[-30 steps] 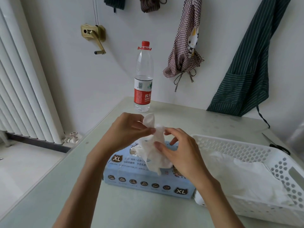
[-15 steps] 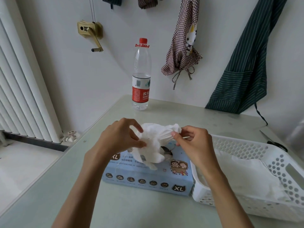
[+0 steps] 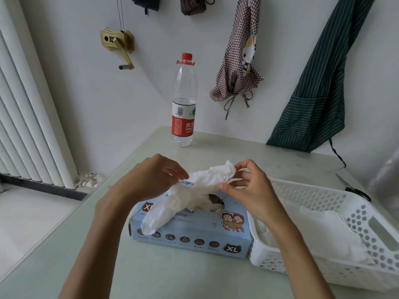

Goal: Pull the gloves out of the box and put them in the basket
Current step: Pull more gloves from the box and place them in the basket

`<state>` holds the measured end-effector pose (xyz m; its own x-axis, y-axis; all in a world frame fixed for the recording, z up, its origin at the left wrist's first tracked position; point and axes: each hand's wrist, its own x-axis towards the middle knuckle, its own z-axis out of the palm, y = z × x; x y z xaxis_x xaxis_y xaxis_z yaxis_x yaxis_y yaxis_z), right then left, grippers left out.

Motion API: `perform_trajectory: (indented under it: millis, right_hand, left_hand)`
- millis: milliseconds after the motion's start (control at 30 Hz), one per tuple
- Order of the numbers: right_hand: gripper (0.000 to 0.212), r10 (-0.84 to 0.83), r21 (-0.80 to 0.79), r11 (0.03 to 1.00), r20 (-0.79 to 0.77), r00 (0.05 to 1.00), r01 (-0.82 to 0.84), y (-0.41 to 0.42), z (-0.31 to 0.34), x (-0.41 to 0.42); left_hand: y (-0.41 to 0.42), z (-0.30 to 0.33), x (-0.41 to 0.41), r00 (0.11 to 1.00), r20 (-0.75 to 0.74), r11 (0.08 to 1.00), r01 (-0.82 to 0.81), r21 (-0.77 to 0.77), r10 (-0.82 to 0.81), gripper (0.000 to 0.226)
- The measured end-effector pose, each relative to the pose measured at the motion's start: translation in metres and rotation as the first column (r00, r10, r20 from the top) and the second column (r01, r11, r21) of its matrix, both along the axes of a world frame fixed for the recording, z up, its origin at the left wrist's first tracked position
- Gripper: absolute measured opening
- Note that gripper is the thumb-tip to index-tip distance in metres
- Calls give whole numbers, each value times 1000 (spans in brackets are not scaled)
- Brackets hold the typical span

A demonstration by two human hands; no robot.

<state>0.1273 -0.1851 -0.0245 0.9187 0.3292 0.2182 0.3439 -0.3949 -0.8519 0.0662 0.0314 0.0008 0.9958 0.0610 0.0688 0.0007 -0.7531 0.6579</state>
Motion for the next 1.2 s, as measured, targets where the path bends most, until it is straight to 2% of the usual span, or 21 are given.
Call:
perform_trajectory:
  millis: [67,100,167,233,267,333,433,533,600,667,800,900,967,1000,1067,1133,1200]
  right_hand:
    - [59,44,-96,995,9,999,-43,5,3,0]
    - [60,66,-177,982,41,997,-58,7,6,1]
    - [45,107,-354,934,128,986,-56,12,13,4]
    - [32,152,-550,835,235,960,2,17,20,7]
    - [32,195,-628,778,275,942,23,19,23,9]
    - [34,291,-709,704,252,923,-28,18,27,13]
    - [27,325,-638,750,128,937,-173,10,32,17]
    - [12,193,-456,883,137,972,-111,3,33,14]
    - [10,131,-375,924,133,982,-72,-1,33,10]
    - [10,147,-392,914,93,985,-100,-2,35,6]
    - [17,4,-260,965,185,983,45,-5,47,8]
    - [16,78,-336,942,213,974,-3,-5,54,4]
    - [16,2,-260,963,286,958,76,-7,59,3]
    - [16,-6,-261,962,278,961,82,-9,61,3]
    - [21,92,-401,915,124,988,-35,-13,61,2]
    - [25,175,-476,865,-11,985,-158,-16,60,1]
    - [25,121,-401,912,53,991,-90,-15,62,3]
  left_hand:
    - [-5,-3,-3,999,14,999,29,18,-29,25]
    - [-7,-6,-5,999,11,998,36,47,-36,23]
    - [-8,-16,-8,1000,17,994,11,112,-13,17]
    - [-8,-22,-14,994,69,977,-99,187,88,22]
    - [-8,-23,-17,988,89,957,-143,254,124,26]
    - [-7,-25,-15,988,80,912,-151,380,130,33]
    - [-2,-27,0,992,-3,887,-109,448,123,66]
    - [-5,-30,15,979,-96,903,-126,411,180,84]
    - [-7,-35,20,963,-142,903,-155,400,228,80]
    - [-8,-38,22,954,-147,884,-174,433,260,71]
    - [-13,-40,25,946,-119,863,-216,457,300,64]
    - [-14,-45,29,941,-101,843,-238,482,324,65]
    - [-14,-45,31,938,-96,842,-250,478,333,62]
    - [-14,-45,32,939,-96,838,-245,487,331,61]
    - [-14,-46,32,941,-108,833,-225,505,320,61]
    - [-10,-39,31,939,-178,895,-205,396,293,64]
    - [-2,-19,28,940,-282,980,-167,105,191,77]
